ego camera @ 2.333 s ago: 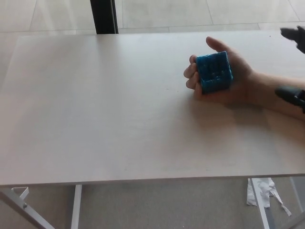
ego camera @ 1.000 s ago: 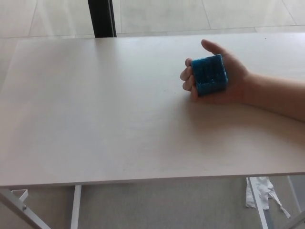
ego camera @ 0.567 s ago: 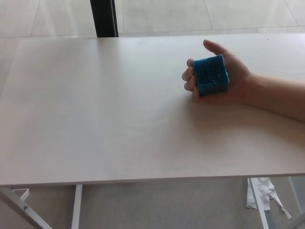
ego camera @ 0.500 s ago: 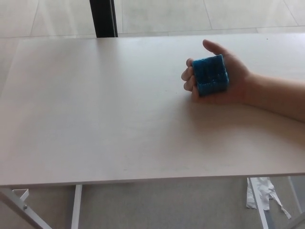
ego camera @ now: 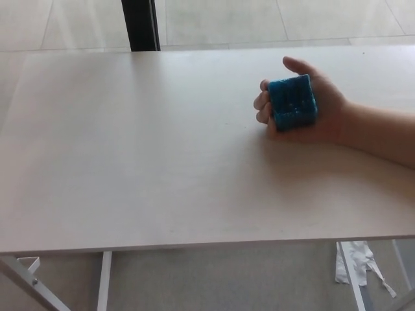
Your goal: The robot uses its right hand to pick up a cube kept in the middle of the desk infront of it and hands it to a person
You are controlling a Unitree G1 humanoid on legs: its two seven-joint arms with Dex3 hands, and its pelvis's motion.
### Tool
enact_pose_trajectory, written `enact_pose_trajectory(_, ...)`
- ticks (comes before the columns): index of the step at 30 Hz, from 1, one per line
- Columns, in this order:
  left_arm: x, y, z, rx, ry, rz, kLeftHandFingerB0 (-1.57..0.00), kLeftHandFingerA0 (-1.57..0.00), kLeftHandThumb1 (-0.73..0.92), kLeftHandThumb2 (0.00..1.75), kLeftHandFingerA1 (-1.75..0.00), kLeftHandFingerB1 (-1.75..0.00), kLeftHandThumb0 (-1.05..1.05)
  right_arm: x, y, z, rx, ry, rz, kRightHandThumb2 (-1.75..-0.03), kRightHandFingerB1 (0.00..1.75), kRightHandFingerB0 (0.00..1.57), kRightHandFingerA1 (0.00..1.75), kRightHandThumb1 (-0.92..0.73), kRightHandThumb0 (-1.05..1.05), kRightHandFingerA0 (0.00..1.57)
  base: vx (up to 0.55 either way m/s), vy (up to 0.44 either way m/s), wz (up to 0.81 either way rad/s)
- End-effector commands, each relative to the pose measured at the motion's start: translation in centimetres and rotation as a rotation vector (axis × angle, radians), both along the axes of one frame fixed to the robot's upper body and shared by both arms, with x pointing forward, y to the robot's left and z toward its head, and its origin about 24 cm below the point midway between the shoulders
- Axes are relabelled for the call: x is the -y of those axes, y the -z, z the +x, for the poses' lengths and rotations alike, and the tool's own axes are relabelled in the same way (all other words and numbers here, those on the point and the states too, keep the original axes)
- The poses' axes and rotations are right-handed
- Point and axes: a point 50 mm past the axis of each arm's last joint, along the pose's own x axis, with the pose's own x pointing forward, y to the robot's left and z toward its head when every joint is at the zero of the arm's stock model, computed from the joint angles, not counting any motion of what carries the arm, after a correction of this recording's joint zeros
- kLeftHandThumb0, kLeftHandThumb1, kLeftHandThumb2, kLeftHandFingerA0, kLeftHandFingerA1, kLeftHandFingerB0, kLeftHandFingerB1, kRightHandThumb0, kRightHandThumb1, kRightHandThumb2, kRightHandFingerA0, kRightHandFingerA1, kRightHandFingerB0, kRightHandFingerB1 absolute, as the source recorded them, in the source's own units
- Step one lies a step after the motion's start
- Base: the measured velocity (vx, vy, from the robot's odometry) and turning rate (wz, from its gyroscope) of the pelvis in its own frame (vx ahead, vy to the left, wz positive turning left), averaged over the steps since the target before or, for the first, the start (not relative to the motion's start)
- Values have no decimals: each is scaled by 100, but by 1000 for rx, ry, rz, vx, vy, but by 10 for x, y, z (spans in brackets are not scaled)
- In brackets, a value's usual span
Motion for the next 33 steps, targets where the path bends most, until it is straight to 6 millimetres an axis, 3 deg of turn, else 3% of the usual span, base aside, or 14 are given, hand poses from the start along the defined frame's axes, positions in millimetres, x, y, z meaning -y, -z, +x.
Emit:
enact_pose_trajectory(1, -5, -5, -2, -23, -5, 28, -56, -55, 76, 63, -56, -43, -72, 6, -6, -2, 22, 17, -6, -59, 45, 51, 57, -65, -40, 67, 0, 0, 0)
enact_pose_trajectory(33, -8, -9, 3, -1, 0, 29, -56, -55, 76, 63, -55, -43, -71, 4, -4, 3, 37, 16, 2, -59, 45, 51, 57, -65, -40, 67, 0, 0, 0)
